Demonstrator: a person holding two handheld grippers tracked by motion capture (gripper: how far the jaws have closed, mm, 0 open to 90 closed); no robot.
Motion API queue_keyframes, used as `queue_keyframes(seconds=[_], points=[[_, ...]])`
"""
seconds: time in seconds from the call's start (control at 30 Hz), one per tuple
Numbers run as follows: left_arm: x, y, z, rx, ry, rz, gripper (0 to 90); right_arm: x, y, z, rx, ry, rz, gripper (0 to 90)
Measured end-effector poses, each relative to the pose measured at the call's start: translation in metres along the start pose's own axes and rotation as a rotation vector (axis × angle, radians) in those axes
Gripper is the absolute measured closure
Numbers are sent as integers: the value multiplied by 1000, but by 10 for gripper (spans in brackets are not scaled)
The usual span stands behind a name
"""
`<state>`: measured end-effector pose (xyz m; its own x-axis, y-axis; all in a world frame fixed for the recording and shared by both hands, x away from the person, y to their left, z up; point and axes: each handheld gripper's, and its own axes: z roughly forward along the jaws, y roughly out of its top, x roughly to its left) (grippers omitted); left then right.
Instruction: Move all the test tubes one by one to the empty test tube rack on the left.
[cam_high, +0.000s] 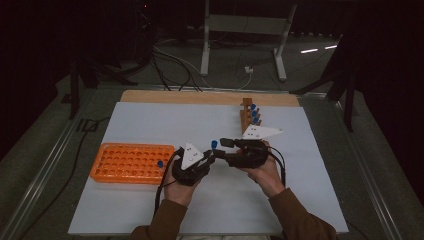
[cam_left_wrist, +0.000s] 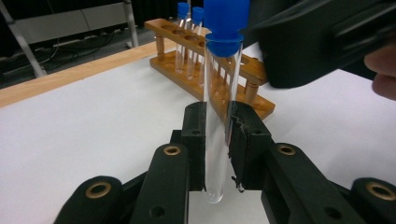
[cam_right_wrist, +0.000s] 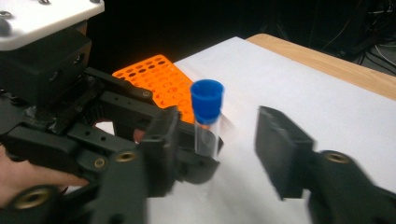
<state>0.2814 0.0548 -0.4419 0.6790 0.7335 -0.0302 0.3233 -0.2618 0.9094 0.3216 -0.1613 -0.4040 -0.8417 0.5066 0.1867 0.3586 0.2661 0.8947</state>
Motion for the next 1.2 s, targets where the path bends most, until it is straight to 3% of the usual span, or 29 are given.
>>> queue_keyframes(seconds=[0.23,0.43,0.57,1.03,1.2], points=[[6,-2,-11,-12,1,-27,782,-4,-2,-8,-15,-71,-1,173],[13,-3,-22,-26,-6,-41,782,-12,-9,-13,-7,-146,-21,40],[17,-4,-30,-30,-17,-44,782,-19,-15,-17,-9,-158,-11,0],[29,-9,-61,-46,-58,-19,782,-29,-29,-36,-11,-233,-6,0],[35,-13,-76,-51,-48,-17,782,-33,-34,-45,-30,-250,16,0]])
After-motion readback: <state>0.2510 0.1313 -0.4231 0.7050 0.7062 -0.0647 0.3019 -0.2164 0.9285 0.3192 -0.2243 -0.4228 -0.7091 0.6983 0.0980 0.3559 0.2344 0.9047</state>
